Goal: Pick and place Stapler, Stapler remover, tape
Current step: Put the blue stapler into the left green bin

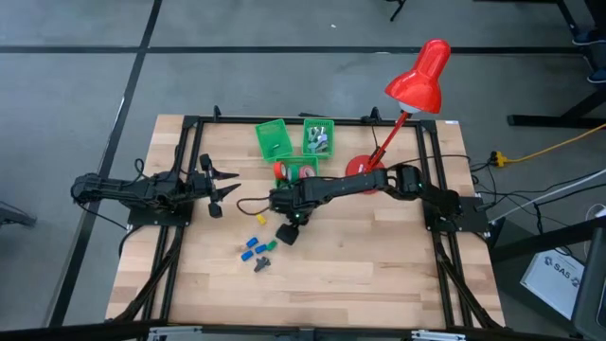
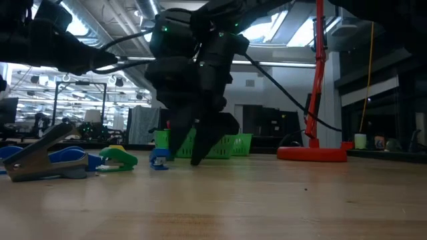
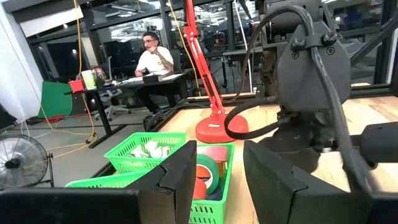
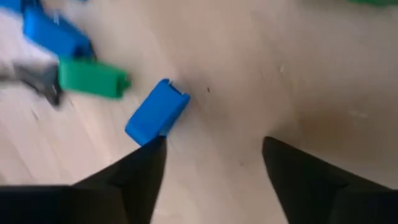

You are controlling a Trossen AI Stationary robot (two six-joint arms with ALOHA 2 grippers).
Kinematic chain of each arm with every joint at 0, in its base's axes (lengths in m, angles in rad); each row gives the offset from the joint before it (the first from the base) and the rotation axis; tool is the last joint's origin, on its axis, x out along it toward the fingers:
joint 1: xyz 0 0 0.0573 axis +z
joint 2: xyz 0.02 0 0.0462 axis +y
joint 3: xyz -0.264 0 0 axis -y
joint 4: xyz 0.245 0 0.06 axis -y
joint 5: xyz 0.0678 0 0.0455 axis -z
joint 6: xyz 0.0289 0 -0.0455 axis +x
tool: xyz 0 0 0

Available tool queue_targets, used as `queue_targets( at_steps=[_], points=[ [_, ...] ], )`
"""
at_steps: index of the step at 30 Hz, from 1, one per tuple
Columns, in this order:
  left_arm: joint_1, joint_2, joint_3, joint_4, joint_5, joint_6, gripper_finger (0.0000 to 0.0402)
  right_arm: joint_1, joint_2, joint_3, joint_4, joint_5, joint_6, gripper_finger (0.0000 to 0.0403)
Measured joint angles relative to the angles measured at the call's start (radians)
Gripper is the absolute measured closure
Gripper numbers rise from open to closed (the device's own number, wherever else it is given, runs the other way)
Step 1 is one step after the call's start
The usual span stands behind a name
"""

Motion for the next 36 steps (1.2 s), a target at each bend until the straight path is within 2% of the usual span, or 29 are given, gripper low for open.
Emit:
queue_targets(
  at_steps=[2,6,13,19,23,29,36],
  points=[
    [0.000,0.000,0.000,0.000,0.000,0.000,0.0274,0.003,0.000,0.000,0.012,-0.012,0.085,0.0108],
    [0.000,0.000,0.000,0.000,0.000,0.000,0.0274,0.022,0.000,0.000,0.043,-0.073,0.121,0.0077],
    [0.000,0.000,0.000,0.000,0.000,0.000,0.0274,0.066,0.000,-0.001,0.085,-0.080,0.174,0.0071],
    [0.000,0.000,0.000,0.000,0.000,0.000,0.0274,0.069,0.000,-0.001,0.132,0.028,0.300,0.0075],
    [0.000,0.000,0.000,0.000,0.000,0.000,0.0274,0.069,0.000,-0.001,0.131,0.105,0.326,0.0082],
    [0.000,0.000,0.000,0.000,0.000,0.000,0.0274,0.072,0.000,-0.001,0.100,0.205,0.316,0.0096],
    [0.000,0.000,0.000,0.000,0.000,0.000,0.0274,0.081,0.000,-0.001,0.056,0.260,0.265,0.0128]
  ],
)
